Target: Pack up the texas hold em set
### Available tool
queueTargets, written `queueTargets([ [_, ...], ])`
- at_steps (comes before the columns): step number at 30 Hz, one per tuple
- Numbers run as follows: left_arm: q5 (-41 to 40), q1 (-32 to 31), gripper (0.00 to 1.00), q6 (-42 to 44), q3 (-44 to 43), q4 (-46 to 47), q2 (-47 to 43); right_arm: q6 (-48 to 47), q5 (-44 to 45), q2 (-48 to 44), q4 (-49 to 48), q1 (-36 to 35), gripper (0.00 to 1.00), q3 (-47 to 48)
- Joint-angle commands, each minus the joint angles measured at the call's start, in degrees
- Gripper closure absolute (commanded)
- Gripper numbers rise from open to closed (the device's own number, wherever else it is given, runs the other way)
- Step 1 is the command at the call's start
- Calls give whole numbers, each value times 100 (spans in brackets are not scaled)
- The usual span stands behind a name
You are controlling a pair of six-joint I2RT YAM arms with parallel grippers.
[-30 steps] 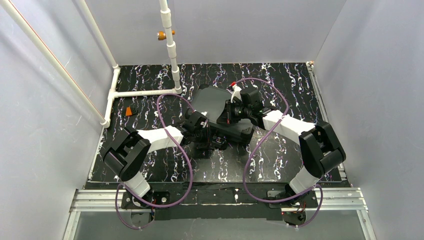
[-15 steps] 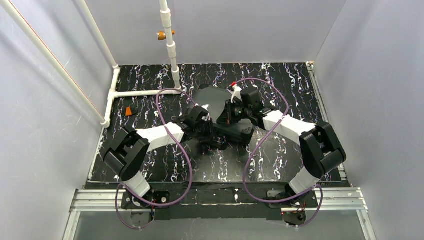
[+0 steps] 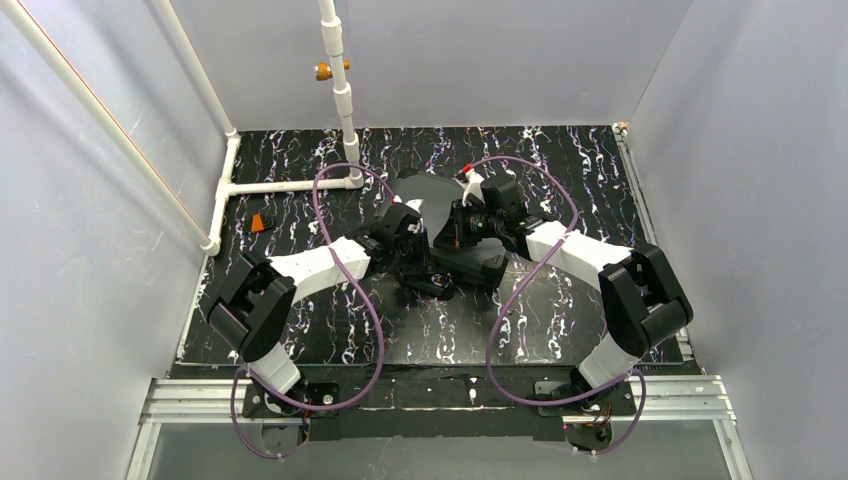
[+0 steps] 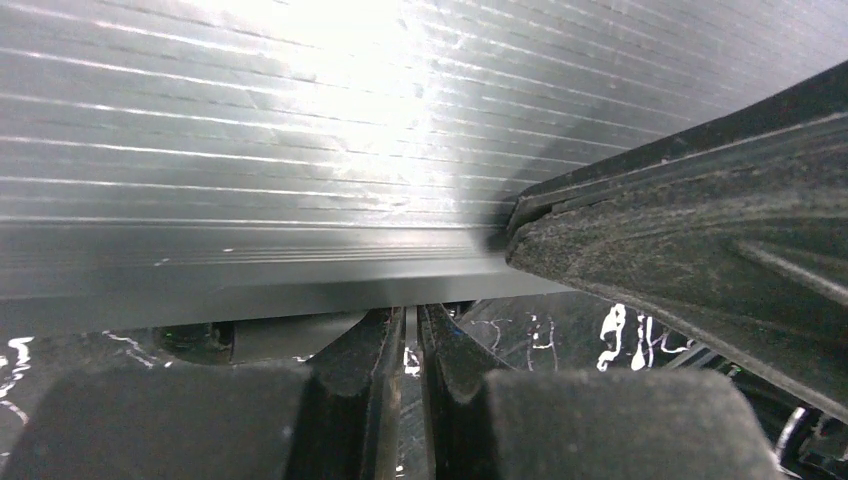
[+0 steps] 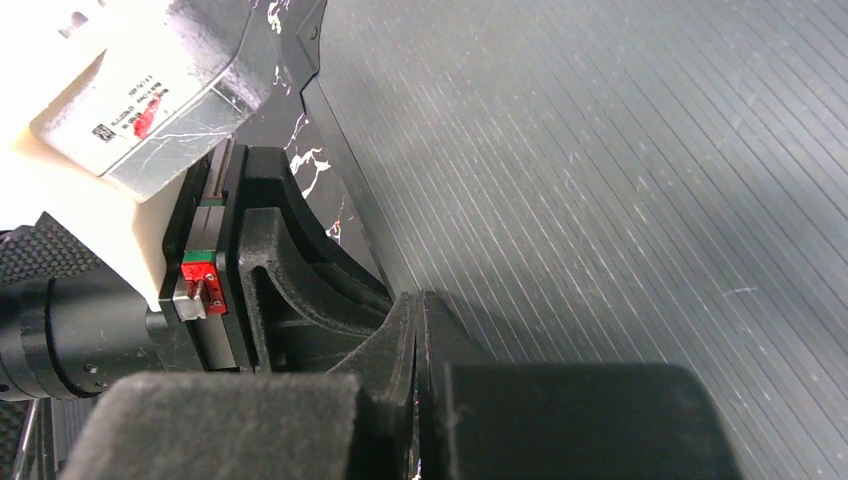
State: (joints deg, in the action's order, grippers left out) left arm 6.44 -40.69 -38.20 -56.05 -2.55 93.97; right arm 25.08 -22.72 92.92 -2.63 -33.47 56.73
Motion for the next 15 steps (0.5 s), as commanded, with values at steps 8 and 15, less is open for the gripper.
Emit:
queueTargets([
  [8,-949,26,92,716,-496,-419,-314,-504,720,551,2197,8,99,-692],
  [15,-967,31,92,682,-464,-263,-433,-513,734,550,2206,13,99,-707],
])
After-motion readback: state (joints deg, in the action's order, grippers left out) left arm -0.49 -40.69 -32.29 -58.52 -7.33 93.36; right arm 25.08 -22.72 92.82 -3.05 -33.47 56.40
